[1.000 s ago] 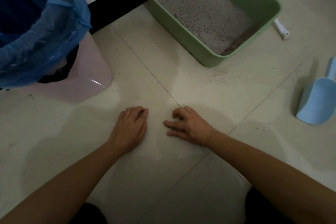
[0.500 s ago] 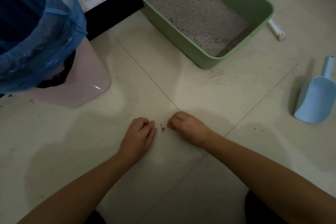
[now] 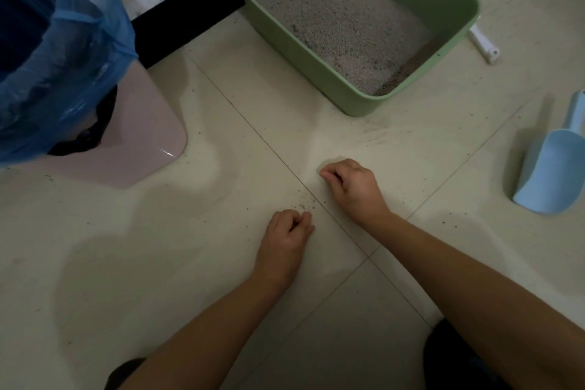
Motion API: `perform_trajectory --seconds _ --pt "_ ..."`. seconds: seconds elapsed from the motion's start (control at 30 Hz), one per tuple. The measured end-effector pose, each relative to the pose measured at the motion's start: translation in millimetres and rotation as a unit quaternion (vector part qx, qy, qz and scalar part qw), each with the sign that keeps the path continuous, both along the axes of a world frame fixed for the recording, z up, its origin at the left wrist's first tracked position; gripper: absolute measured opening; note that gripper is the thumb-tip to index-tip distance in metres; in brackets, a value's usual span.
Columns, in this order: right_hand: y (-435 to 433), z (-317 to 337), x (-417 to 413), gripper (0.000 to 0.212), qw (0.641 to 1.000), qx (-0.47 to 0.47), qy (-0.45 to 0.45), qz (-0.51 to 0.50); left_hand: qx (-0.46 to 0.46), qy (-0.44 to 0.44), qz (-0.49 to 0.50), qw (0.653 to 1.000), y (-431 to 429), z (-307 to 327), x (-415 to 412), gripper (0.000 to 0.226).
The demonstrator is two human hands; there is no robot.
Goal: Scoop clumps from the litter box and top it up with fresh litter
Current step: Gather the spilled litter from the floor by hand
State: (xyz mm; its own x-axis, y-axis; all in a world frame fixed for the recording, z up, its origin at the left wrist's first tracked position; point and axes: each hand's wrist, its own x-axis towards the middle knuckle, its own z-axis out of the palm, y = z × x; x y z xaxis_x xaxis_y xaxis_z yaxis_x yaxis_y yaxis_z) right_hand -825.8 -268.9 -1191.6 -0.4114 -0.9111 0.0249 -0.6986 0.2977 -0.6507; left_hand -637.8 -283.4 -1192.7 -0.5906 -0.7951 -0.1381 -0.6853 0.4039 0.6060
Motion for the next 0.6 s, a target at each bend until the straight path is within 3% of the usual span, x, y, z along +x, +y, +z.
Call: perform_trajectory --seconds 0.1,0.17,0.27,0.33,0.47,0.53,0.6 --pt "-4.4 4.9 -3.3 0.015 1.0 -0.006 0.004 0.009 -0.062 0.003 -0.079 0.995 -5.7 0.3 3.2 0.025" --pt "-9.3 10.9 -7.6 0.014 1.0 -0.017 0.01 0.016 -0.045 0.015 -0.155 0.987 -14.3 4.4 10.6 0.026" --pt "-21.2 23.4 -10.3 0.011 0.999 -0.04 0.015 0.017 -0.193 -0.025 -0.301 0.934 -27.5 -7.8 28.0 0.013" --pt "-30.7 32.4 -8.1 0.011 0.998 -0.063 0.018 0.016 -0.204 -0.043 -0.321 0.924 -30.9 -16.4 38.5 0.025" --pt "-59.8 60.3 4.1 0.012 0.995 -0.094 -0.006 0.022 -0.188 0.007 -0.244 0.951 -60.5 11.3 36.6 0.004" --pt "-84.1 84.4 11.3 0.014 0.994 -0.11 -0.02 0.02 -0.186 0.076 -0.146 0.969 -87.8 56.0 23.2 0.01" --pt "-113.1 116.9 20.2 0.019 0.991 -0.129 -0.035 0.012 -0.229 0.156 -0.052 0.959 -115.8 118.9 14.0 0.013"
